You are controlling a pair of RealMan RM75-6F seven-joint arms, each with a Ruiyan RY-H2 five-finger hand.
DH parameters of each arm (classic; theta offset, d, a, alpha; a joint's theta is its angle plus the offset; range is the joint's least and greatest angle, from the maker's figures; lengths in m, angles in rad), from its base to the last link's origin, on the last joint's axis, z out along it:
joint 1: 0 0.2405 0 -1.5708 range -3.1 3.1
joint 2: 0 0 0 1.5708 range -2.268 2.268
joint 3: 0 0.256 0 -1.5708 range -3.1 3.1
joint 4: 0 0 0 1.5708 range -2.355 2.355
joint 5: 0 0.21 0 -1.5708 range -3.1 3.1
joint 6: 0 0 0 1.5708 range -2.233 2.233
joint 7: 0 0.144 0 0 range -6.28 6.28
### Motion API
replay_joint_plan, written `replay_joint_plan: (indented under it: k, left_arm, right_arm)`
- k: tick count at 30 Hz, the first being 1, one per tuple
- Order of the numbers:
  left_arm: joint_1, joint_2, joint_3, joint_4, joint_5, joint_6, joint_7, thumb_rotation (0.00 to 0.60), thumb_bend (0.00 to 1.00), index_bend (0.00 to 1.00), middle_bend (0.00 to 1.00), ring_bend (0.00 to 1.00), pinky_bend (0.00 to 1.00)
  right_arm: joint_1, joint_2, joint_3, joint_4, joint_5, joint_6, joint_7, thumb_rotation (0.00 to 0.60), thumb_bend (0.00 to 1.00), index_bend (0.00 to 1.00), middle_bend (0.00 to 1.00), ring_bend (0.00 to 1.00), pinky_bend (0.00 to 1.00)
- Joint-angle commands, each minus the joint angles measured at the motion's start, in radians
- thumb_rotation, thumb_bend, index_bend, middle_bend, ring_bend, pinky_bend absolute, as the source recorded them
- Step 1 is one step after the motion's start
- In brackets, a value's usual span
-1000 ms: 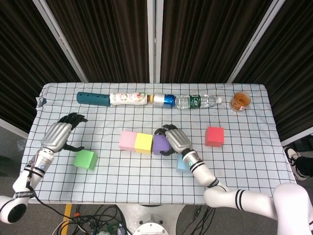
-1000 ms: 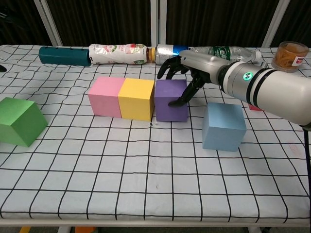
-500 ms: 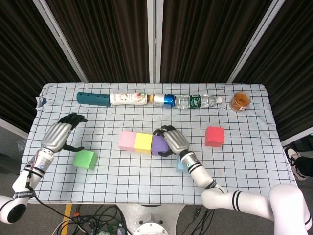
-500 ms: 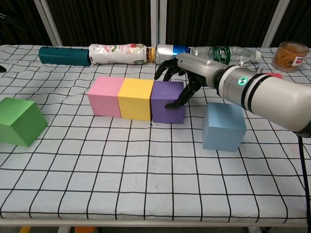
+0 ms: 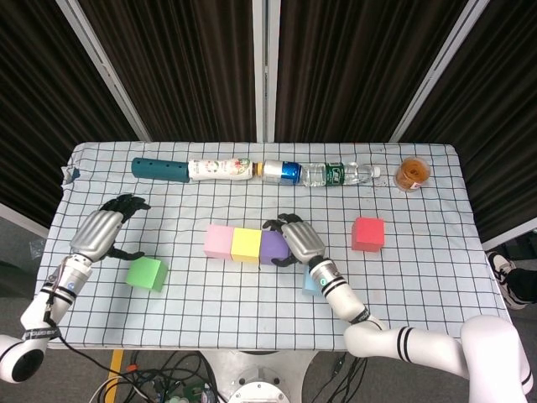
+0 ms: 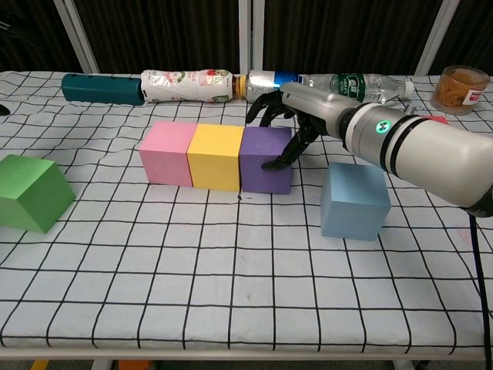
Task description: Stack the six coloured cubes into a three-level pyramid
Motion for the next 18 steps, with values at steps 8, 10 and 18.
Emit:
replay_joint_plan:
  k: [8, 10, 18]
  left_arm:
    - [-0.001, -0.001, -0.001, 0.003, -0.004, -0.005, -0.001, 0.600, 0.08, 0.21, 0.11, 0.06, 0.13]
    - [-0.001, -0.001, -0.001, 0.004, -0.006, -0.006, -0.001, 0.600, 0.07, 0.21, 0.11, 0.06, 0.13]
    - [-0.003, -0.003, -0.003, 0.009, -0.007, -0.010, -0.004, 0.600, 0.08, 0.21, 0.11, 0.06, 0.13]
  right_arm:
    - [0.004, -0.011, 0.003, 0.014, -0.002, -0.006, 0.005, 0.600, 0.17, 0.25, 0.39, 0.11, 0.14]
    - [0.006, -0.014, 0.003, 0.018, -0.002, -0.008, 0.006, 0.600, 0.17, 0.24, 0.39, 0.11, 0.14]
    - [0.012, -0.023, 0.006, 0.028, -0.004, -0.018, 0.011, 0.600, 0.17, 0.24, 0.39, 0.11, 0.14]
